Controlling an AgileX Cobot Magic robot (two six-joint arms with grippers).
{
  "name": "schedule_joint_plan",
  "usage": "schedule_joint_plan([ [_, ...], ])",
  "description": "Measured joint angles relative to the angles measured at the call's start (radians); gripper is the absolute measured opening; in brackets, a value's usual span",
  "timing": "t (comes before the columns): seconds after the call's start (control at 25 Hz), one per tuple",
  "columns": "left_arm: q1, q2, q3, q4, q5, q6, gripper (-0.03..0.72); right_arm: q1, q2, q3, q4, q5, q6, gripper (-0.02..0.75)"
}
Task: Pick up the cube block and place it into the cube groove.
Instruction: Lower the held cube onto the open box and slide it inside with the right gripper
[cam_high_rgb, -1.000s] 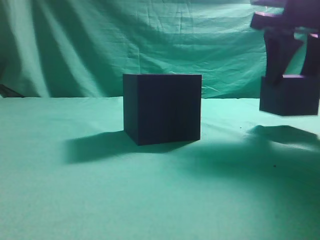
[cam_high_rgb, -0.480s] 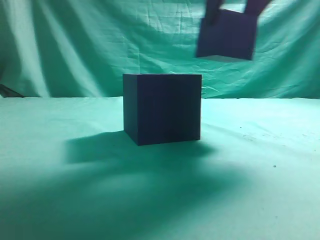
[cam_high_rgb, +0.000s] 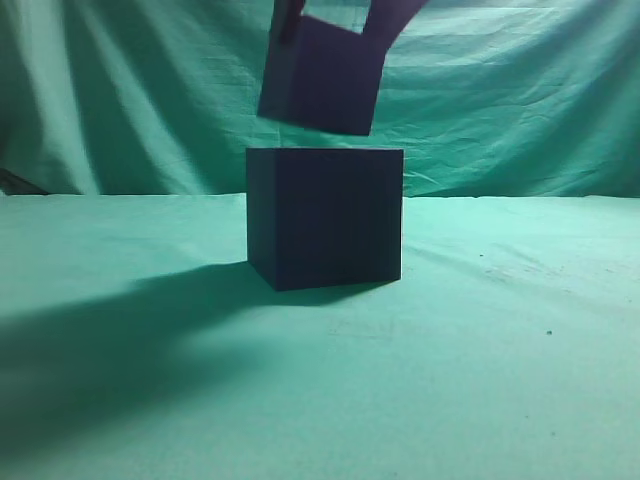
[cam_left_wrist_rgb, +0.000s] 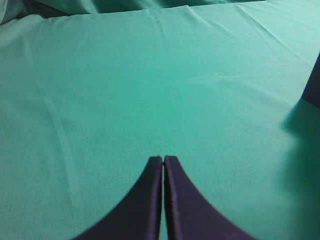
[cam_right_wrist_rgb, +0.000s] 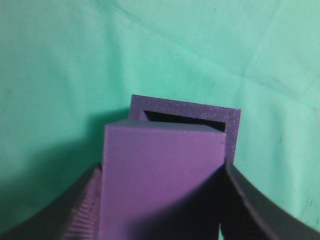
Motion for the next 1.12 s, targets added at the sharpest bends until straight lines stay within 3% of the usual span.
schedule_joint_plan([
  [1.12,0.0,0.0,0.0,0.0,0.0,0.0,0.0,0.0,0.099,-0.002,-0.084,0.028,0.074,0.413],
])
